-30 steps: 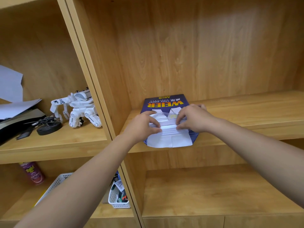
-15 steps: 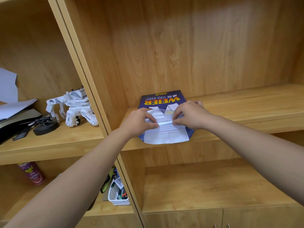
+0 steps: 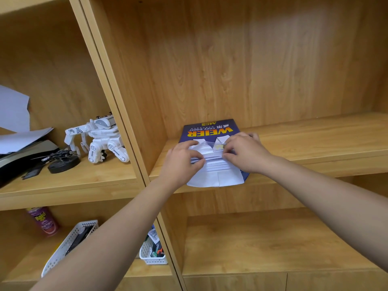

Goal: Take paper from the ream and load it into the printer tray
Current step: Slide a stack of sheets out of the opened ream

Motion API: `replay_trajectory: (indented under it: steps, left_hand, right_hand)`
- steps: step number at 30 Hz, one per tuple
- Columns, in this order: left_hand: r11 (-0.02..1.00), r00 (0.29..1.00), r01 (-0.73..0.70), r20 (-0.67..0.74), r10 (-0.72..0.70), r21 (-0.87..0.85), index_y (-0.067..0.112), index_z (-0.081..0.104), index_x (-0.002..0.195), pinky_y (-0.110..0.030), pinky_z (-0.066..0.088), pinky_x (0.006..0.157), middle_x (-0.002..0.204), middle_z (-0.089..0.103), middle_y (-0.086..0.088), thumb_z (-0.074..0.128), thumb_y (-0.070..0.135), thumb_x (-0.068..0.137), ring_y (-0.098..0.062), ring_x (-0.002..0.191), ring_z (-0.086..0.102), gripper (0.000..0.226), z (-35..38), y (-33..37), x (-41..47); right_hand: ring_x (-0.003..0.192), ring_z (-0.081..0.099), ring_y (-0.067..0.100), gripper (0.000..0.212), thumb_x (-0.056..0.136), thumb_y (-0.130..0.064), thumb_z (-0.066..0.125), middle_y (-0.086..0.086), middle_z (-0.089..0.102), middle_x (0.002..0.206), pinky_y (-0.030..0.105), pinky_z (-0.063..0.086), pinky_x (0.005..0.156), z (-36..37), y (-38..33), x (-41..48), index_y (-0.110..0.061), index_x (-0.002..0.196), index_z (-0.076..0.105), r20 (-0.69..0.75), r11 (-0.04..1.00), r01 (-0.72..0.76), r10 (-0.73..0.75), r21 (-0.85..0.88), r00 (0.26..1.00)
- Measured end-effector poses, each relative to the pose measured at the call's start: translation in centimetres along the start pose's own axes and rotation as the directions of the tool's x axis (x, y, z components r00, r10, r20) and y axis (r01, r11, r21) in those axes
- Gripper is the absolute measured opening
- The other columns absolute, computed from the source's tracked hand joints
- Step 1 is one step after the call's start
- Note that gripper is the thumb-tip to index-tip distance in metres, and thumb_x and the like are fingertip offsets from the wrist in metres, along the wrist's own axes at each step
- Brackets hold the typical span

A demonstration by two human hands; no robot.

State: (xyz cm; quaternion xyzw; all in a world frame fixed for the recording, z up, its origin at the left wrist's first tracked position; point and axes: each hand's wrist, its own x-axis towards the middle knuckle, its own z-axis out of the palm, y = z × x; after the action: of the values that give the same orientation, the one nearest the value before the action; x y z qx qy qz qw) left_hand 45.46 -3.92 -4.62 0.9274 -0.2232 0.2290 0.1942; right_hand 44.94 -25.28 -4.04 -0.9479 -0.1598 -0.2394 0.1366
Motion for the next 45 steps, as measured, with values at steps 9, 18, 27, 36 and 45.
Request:
replay_trajectory:
  steps: [9, 18, 27, 36, 45]
  left_hand:
    - [1.000, 0.999, -0.004, -0.033, 0.005, 0.008, 0.024, 0.080, 0.097, -0.040, 0.040, 0.103, 0.141, 0.058, 0.003, 0.065, 0.033, 0.093, -0.020, 0.127, 0.052, 0.018, 0.9, -0.3, 0.1]
    - [0.999, 0.994, -0.025, -0.104, 0.020, -0.048, 0.016, 0.080, 0.095, -0.043, 0.042, 0.102, 0.140, 0.058, -0.001, 0.068, 0.026, 0.091, -0.023, 0.125, 0.054, 0.016, 1.7, -0.7, -0.4]
    - [0.986, 0.995, 0.040, -0.085, -0.054, -0.160, 0.024, 0.079, 0.087, -0.041, 0.037, 0.109, 0.144, 0.053, 0.004, 0.078, 0.037, 0.080, -0.017, 0.132, 0.047, 0.014, 1.8, -0.7, -0.3]
    - [0.996, 0.987, -0.046, -0.150, 0.057, 0.072, 0.024, 0.079, 0.086, -0.042, 0.036, 0.106, 0.139, 0.060, 0.001, 0.074, 0.040, 0.084, -0.023, 0.128, 0.051, 0.017, 2.0, -0.3, -0.8]
    - [0.860, 0.873, -0.221, -0.300, 0.385, 0.460, 0.019, 0.077, 0.068, -0.054, 0.033, 0.109, 0.117, 0.072, -0.005, 0.071, 0.027, 0.083, -0.028, 0.116, 0.064, 0.017, 3.2, 0.1, -1.2]
  right_hand:
    - [0.119, 0.047, 0.019, 0.024, 0.094, -0.026, 0.053, -0.007, 0.065, 0.115, 0.034, 0.018, 0.097, 0.6, -0.4, -0.4, -0.019, 0.091, 0.075, -0.054, 1.000, 0.013, -0.014, -0.009, 0.998]
    - [0.115, 0.049, 0.019, 0.025, 0.095, -0.025, 0.052, -0.008, 0.064, 0.118, 0.037, 0.024, 0.099, 0.8, -1.5, -0.7, -0.028, 0.104, 0.075, -0.073, 0.998, 0.001, -0.005, -0.058, 0.997]
    - [0.109, 0.053, 0.023, 0.019, 0.092, -0.023, 0.058, -0.003, 0.065, 0.113, 0.038, 0.031, 0.093, 0.7, -1.7, -0.6, -0.022, 0.095, 0.076, -0.026, 0.996, -0.077, 0.078, 0.050, 0.997]
    - [0.111, 0.051, 0.021, 0.015, 0.090, -0.020, 0.061, -0.003, 0.060, 0.114, 0.038, 0.032, 0.095, 0.6, -1.7, -1.1, -0.019, 0.094, 0.076, -0.026, 0.987, -0.095, 0.099, 0.133, 0.995]
    - [0.116, 0.048, 0.022, 0.014, 0.088, -0.021, 0.064, -0.003, 0.058, 0.113, 0.038, 0.031, 0.098, 0.5, -1.8, -1.9, -0.021, 0.092, 0.077, -0.031, 0.980, -0.129, 0.135, 0.155, 0.990]
